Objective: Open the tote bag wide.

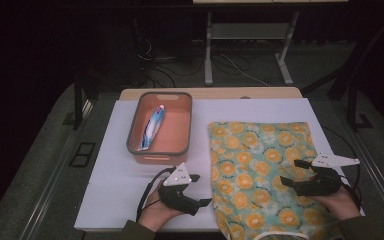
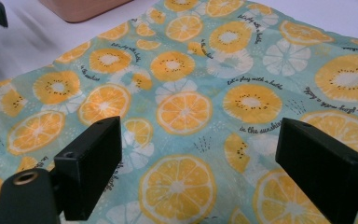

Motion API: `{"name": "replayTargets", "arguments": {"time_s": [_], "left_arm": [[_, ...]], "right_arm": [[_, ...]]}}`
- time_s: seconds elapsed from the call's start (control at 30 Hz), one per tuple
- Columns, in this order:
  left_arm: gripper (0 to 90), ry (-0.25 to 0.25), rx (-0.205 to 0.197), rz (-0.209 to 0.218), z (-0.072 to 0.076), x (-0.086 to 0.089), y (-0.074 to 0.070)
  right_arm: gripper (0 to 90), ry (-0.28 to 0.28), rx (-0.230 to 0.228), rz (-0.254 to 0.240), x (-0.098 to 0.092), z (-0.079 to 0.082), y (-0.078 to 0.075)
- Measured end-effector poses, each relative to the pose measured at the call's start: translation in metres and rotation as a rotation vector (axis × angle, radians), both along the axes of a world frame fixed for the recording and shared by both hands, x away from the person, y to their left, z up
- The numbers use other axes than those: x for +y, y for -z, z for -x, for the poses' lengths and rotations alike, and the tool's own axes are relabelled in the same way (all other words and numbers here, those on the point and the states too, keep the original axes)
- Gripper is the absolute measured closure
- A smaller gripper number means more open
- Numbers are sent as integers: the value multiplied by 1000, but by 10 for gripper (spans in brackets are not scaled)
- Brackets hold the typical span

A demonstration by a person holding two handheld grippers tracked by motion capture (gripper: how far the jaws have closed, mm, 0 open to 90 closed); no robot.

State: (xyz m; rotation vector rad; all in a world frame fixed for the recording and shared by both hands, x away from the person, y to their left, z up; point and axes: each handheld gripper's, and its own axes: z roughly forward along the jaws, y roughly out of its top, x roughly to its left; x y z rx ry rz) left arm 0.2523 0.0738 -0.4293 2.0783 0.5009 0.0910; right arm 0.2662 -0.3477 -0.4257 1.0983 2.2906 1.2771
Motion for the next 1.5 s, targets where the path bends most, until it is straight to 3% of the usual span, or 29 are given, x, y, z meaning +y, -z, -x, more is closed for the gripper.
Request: {"name": "replayTargets", "arguments": {"time_s": [0.3,0.47,0.6,0.7,0.8,0.9,0.93,1.0,1.03,1.07,1.23,1.5], "left_arm": [[221,75,47,-14,4,-21,9],[220,127,45,-53,13,-30,14],[248,158,60,-50,15,-35,16],[284,184,51,-83,17,-38,18],[401,189,28,-109,17,-41,20],[581,210,7,-145,18,-44,21],[581,224,8,-157,18,-45,22],[723,240,7,-168,18,-47,23],[876,253,8,-173,18,-48,23],[876,257,0,-180,18,-49,23],[897,212,13,-188,13,-45,21],[898,39,-18,-190,-12,-24,16]], "right_arm": [[143,9,10,-10,-3,-1,2],[143,9,-3,-4,-5,0,1],[143,10,5,-1,-2,-1,2],[143,15,2,1,-2,-2,1],[143,15,7,2,-2,-2,3],[143,15,2,1,-3,-2,2],[143,15,2,1,-3,-2,2],[143,15,2,1,-3,-1,2],[143,13,2,2,-3,-2,2],[143,13,2,2,-3,-2,2],[143,11,4,7,-2,-2,2],[143,2,2,10,0,-3,2]]}}
